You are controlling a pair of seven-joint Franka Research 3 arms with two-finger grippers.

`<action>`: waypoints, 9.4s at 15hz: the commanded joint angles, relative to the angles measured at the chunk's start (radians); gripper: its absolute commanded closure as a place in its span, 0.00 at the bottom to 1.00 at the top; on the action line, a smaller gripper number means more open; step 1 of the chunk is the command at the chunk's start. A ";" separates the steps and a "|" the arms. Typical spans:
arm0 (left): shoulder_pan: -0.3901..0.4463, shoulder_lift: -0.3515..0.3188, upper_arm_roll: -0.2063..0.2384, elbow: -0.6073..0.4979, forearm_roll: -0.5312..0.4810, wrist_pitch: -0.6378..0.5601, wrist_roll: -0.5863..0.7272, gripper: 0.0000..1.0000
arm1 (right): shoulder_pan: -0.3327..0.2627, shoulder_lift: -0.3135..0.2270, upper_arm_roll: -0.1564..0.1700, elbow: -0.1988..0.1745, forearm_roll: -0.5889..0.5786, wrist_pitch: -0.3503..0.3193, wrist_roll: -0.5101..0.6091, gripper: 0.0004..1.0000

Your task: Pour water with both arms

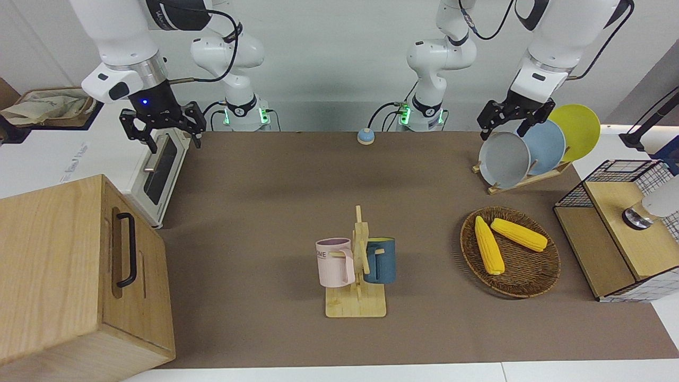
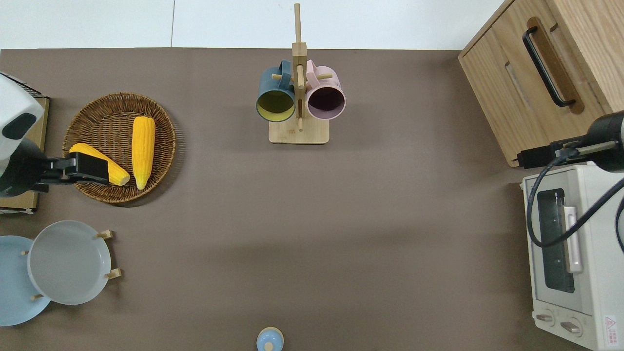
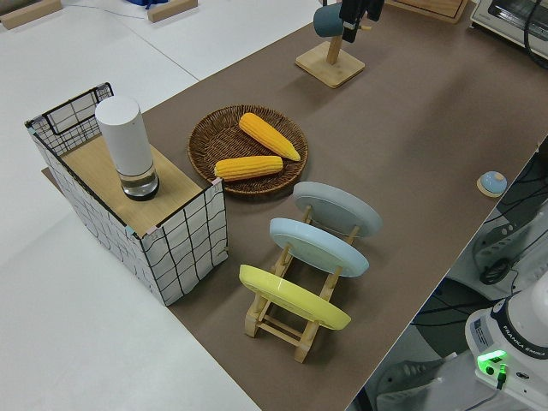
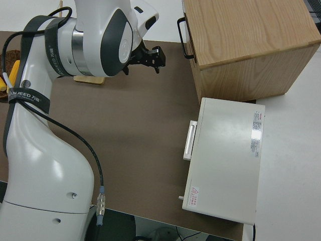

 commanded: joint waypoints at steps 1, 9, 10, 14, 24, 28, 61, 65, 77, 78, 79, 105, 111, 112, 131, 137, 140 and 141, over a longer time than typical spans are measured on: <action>-0.004 -0.002 0.001 -0.001 0.012 -0.013 0.005 0.00 | -0.006 -0.015 0.022 -0.027 0.003 0.023 0.028 0.01; -0.004 -0.005 0.001 -0.001 0.021 -0.013 0.003 0.00 | -0.004 -0.015 0.023 -0.027 0.012 0.056 0.032 0.01; -0.004 -0.007 0.001 -0.001 0.021 -0.014 0.003 0.00 | -0.004 -0.015 0.025 -0.030 0.012 0.071 0.030 0.01; 0.007 -0.005 0.013 -0.001 0.024 -0.014 0.011 0.00 | 0.007 -0.006 0.043 -0.030 0.009 0.154 0.029 0.01; 0.194 0.015 0.018 0.000 0.038 0.027 0.295 0.00 | 0.031 0.045 0.171 -0.030 -0.044 0.396 -0.066 0.01; 0.301 0.032 0.018 0.000 0.036 0.068 0.455 0.00 | 0.053 0.068 0.206 -0.030 -0.110 0.465 -0.149 0.01; 0.617 0.161 0.079 -0.113 -0.384 0.706 0.981 0.00 | 0.203 0.448 0.275 0.144 -0.397 0.703 -0.226 0.02; 0.617 0.188 0.078 -0.158 -0.554 0.826 1.077 0.00 | 0.206 0.467 0.275 0.145 -0.419 0.721 -0.225 0.04; 0.603 0.242 0.027 -0.169 -0.643 1.013 1.105 0.00 | 0.215 0.490 0.261 0.145 -0.467 0.751 -0.223 0.36; 0.603 0.245 0.021 -0.169 -0.643 1.021 1.105 0.00 | 0.217 0.493 0.261 0.145 -0.468 0.752 -0.223 0.36; 0.603 0.254 0.020 -0.164 -0.642 1.021 1.106 0.00 | 0.220 0.497 0.260 0.145 -0.468 0.752 -0.223 0.36; 0.593 0.314 0.009 -0.121 -0.628 1.041 1.165 0.00 | 0.235 0.511 0.230 0.145 -0.477 0.772 -0.211 0.75; 0.591 0.322 0.009 -0.124 -0.637 1.053 1.154 0.45 | 0.235 0.511 0.230 0.145 -0.473 0.790 -0.174 0.78; 0.591 0.323 0.009 -0.124 -0.635 1.053 1.151 0.69 | 0.235 0.513 0.230 0.144 -0.470 0.794 -0.162 0.78; 0.591 0.319 0.009 -0.118 -0.639 1.053 1.145 1.00 | 0.237 0.533 0.230 0.145 -0.467 0.823 -0.068 0.77; 0.591 0.319 0.009 -0.118 -0.639 1.053 1.136 1.00 | 0.243 0.539 0.230 0.145 -0.467 0.824 -0.051 0.85; 0.591 0.319 0.009 -0.118 -0.639 1.053 1.136 1.00 | 0.243 0.539 0.230 0.145 -0.467 0.824 -0.051 0.86; 0.591 0.319 0.009 -0.118 -0.639 1.053 1.136 1.00 | 0.243 0.539 0.230 0.145 -0.467 0.824 -0.051 0.86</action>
